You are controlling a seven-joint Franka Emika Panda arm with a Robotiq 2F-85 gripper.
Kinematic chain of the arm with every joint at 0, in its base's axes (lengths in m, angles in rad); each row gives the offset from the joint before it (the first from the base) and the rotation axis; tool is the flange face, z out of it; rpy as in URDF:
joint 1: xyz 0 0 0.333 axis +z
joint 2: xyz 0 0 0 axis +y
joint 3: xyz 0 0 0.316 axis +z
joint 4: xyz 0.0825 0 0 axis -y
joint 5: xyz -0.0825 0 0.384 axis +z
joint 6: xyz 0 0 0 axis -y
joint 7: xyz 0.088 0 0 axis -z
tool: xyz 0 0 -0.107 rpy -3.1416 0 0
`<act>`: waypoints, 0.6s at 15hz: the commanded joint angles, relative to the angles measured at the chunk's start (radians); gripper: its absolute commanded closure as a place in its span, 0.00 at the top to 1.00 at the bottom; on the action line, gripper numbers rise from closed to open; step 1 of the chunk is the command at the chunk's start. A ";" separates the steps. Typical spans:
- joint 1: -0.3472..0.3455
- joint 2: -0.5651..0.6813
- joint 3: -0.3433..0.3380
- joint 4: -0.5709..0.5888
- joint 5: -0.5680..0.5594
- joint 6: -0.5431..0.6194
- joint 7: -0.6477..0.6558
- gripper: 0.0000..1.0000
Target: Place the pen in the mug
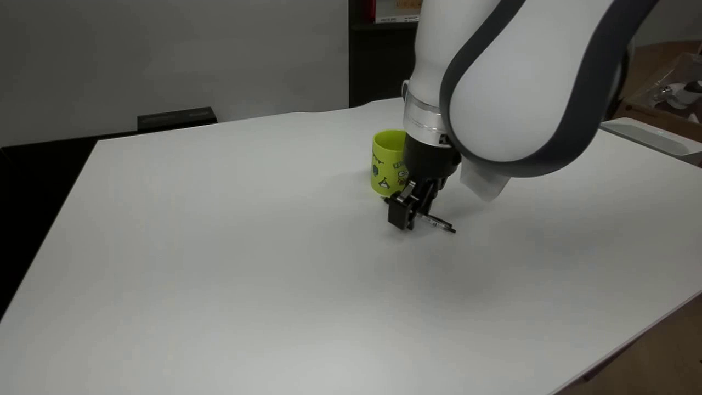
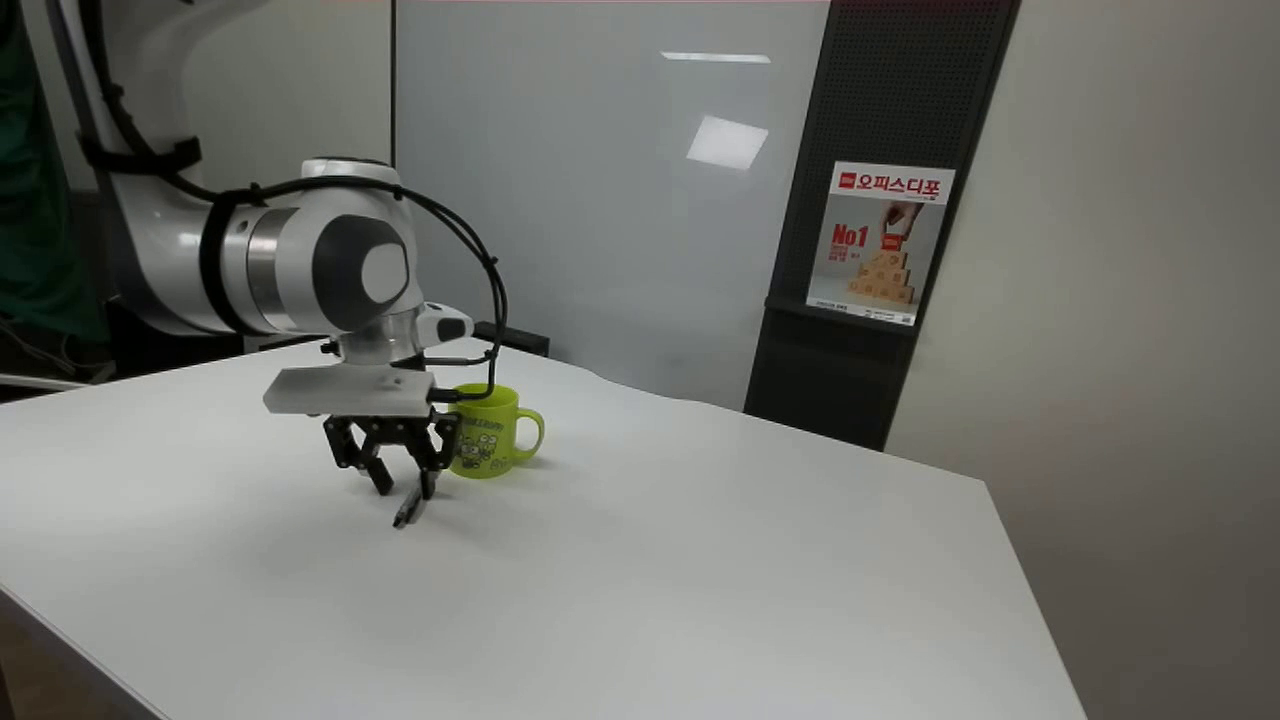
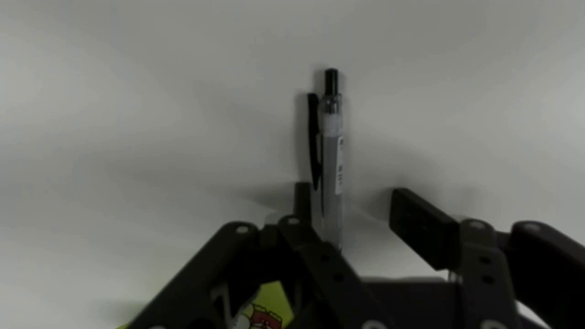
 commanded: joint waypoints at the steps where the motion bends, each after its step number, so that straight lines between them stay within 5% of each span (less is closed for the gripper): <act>1: -0.057 0.000 0.055 0.012 0.026 -0.002 0.004 0.19; 4: -0.104 -0.018 0.092 0.000 0.045 -0.002 -0.005 0.02; 9: -0.200 -0.053 0.179 -0.023 0.083 -0.026 -0.028 0.03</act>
